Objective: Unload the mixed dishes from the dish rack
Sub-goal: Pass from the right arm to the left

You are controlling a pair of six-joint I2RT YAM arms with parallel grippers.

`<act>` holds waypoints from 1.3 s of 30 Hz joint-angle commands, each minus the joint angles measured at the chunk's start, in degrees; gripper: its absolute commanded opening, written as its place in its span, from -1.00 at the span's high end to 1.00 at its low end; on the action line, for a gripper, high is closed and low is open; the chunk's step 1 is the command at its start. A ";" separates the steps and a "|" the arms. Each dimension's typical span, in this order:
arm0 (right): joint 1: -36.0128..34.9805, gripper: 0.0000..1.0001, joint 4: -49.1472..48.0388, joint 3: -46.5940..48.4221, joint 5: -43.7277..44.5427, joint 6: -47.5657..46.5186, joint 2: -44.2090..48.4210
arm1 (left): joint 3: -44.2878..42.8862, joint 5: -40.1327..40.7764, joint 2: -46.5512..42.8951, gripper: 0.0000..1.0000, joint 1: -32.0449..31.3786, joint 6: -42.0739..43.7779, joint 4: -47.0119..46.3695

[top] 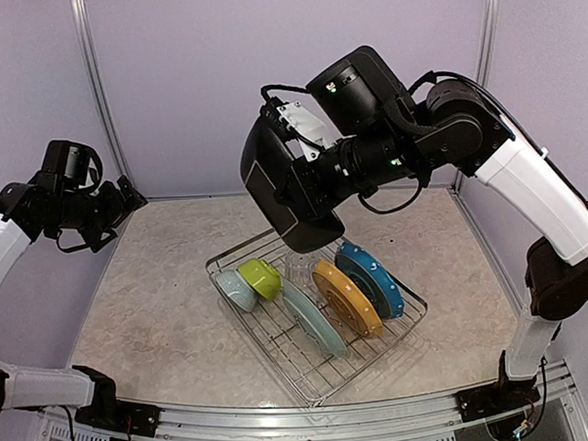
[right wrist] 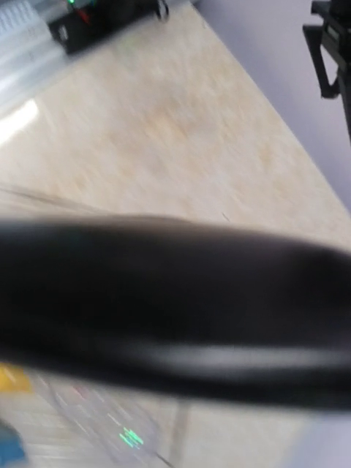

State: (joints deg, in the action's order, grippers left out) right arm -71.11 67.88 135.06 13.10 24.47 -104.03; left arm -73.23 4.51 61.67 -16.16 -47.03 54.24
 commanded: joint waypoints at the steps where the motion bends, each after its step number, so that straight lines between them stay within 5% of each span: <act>1: 0.34 0.97 -12.90 1.72 10.57 -15.84 1.11 | -3.24 -1.36 1.40 -0.98 -0.29 1.85 -1.18; 9: -0.18 1.00 -26.46 -8.80 29.51 -41.61 1.17 | -6.35 -4.16 1.24 -0.98 -0.17 1.43 -1.77; 14: -1.46 1.00 -45.57 -23.65 44.89 -64.82 1.93 | -10.23 -9.01 2.79 -0.98 0.27 2.31 0.48; 17: -1.64 1.00 -54.28 -29.51 46.61 -73.77 2.81 | -12.90 -12.82 4.15 -0.97 0.36 3.12 1.07; 29: -4.20 1.00 -61.90 -44.19 45.54 -81.76 5.60 | -20.82 -30.76 14.25 -0.96 -0.91 3.65 -3.60; 39: -5.66 1.00 -63.55 -45.12 46.75 -81.59 4.02 | -21.88 -35.37 21.51 -0.61 -5.56 2.05 -5.25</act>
State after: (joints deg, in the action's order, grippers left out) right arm -75.85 12.29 88.68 55.55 -56.51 -102.32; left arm -94.26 -27.31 81.89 -20.45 -44.66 50.43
